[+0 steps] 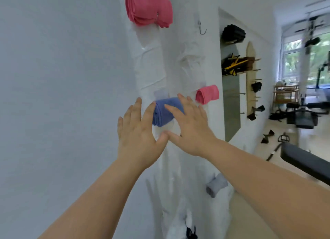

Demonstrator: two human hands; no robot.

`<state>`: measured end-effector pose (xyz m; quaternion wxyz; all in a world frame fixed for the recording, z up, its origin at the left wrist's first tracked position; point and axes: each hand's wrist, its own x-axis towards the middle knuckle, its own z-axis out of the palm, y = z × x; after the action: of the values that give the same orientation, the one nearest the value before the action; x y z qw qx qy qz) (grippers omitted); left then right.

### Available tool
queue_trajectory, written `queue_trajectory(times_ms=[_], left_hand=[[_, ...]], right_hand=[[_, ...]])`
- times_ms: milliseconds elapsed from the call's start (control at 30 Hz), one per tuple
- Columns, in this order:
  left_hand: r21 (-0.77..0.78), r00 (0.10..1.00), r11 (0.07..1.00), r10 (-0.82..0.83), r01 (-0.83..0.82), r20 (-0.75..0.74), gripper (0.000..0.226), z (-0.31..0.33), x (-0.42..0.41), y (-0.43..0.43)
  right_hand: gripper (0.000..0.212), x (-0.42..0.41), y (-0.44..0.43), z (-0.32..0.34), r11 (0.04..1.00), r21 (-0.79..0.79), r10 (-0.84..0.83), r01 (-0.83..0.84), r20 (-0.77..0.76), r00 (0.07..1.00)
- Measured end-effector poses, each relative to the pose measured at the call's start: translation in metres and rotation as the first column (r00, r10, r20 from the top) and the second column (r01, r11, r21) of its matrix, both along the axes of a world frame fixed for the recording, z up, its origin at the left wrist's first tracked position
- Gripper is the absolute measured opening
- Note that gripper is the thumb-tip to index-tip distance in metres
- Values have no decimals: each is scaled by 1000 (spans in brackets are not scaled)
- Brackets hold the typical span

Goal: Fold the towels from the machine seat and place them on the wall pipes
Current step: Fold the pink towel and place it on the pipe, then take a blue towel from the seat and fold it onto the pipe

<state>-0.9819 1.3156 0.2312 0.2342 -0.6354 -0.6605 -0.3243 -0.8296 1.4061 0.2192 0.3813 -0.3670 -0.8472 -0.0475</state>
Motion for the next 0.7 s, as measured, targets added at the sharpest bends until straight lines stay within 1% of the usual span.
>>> queue_trajectory(times_ms=[133,233,367,467,533,633,700], left_hand=[[6,996,996,-83,83,-22,82,-60,13,-2],[0,979,980,-201,201,-25,73,-111,35,-6],[-77,930,927,-368,368,6,64,-179,81,-16],[-144,879,867,-471,477,77,60,-233,130,-30],[-219,844,815,-517,536,141,62,-271,166,-41],[-405,801,697,-568,591,192,64,-327,227,-54],[-556,788,591,-576,585,216,70,-359,271,-63]], right_hand=[[76,32,-22,-61,989,-104,-100,102,24,995],[75,69,-41,-112,965,-198,-160,171,69,985],[75,130,-68,-184,906,-307,-265,292,129,956],[77,180,-98,-236,825,-411,-330,389,210,920],[77,217,-123,-269,754,-476,-369,452,263,892],[74,280,-165,-319,618,-552,-414,559,376,829],[75,327,-197,-353,493,-596,-437,634,460,773]])
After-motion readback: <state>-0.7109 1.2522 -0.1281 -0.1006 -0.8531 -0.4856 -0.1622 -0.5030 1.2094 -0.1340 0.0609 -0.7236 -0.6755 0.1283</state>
